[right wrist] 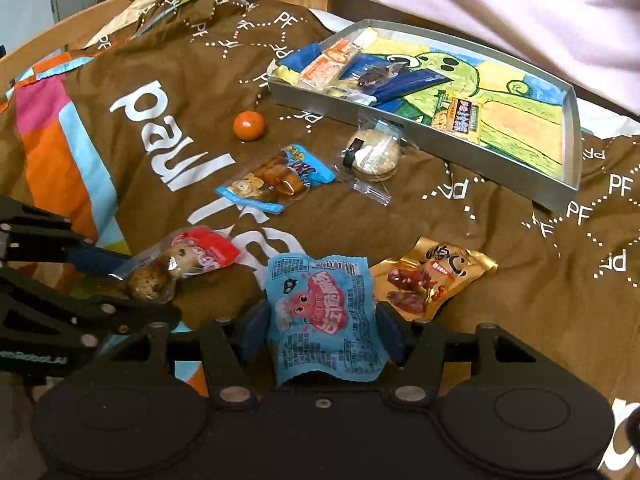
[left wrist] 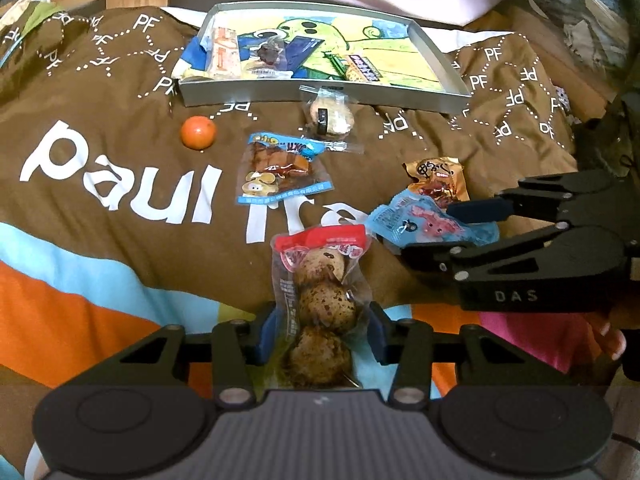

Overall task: Organize snacks
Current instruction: 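Close the left tool on the quail egg pack while the right tool grasps the blue candy pack, then carry the quail egg pack with the left tool while the right tool carries the blue pack into the tray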

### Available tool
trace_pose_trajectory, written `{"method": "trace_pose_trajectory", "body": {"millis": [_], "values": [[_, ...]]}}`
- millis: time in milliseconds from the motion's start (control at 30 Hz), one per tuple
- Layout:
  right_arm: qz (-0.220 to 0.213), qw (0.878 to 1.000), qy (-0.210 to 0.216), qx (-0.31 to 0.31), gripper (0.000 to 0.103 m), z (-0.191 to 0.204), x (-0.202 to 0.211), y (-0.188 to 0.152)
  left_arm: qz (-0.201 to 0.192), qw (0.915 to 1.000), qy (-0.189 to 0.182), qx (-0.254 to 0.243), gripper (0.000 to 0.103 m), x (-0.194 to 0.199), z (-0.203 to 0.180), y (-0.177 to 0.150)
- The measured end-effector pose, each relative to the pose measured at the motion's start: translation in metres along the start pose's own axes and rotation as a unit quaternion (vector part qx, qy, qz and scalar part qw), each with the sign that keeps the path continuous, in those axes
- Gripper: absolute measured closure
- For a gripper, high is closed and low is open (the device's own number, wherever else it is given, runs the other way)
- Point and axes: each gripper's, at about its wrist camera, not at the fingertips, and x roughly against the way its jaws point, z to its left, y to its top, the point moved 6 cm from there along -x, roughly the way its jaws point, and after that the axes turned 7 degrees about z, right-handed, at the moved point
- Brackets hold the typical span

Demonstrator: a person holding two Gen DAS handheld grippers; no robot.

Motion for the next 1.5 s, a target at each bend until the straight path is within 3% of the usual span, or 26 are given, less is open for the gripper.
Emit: {"method": "trace_pose_trajectory", "body": {"millis": [133, 333, 667, 767, 933, 1133, 1367, 1500], "values": [[-0.026, 0.999, -0.025, -0.012, 0.044, -0.004, 0.013, 0.002, -0.010, 0.9999, -0.005, 0.012, 0.055, 0.006, 0.001, 0.000], [-0.077, 0.996, -0.021, -0.031, 0.044, -0.006, 0.037, 0.005, -0.036, 0.9991, -0.012, 0.021, 0.055, 0.014, 0.001, 0.001], [-0.160, 0.986, -0.035, -0.031, 0.043, 0.000, 0.070, 0.012, -0.139, 0.9889, -0.016, 0.049, 0.055, 0.043, 0.008, 0.022], [-0.195, 0.979, -0.045, -0.034, 0.043, -0.002, 0.079, 0.017, -0.166, 0.9849, 0.001, 0.047, 0.055, 0.051, 0.005, 0.042], [-0.252, 0.964, -0.072, -0.041, 0.043, -0.013, 0.092, 0.023, -0.224, 0.9735, -0.013, 0.043, 0.055, 0.068, -0.008, 0.084], [-0.317, 0.939, -0.122, -0.048, 0.043, -0.039, 0.101, 0.038, -0.266, 0.9633, -0.018, 0.032, 0.055, 0.073, -0.026, 0.125], [-0.350, 0.921, -0.148, -0.079, 0.043, -0.083, 0.089, 0.067, -0.295, 0.9546, -0.032, 0.029, 0.055, 0.057, -0.036, 0.175], [-0.341, 0.925, -0.140, -0.090, 0.042, -0.104, 0.072, 0.085, -0.303, 0.9519, -0.021, 0.042, 0.055, 0.040, -0.035, 0.203]]}}
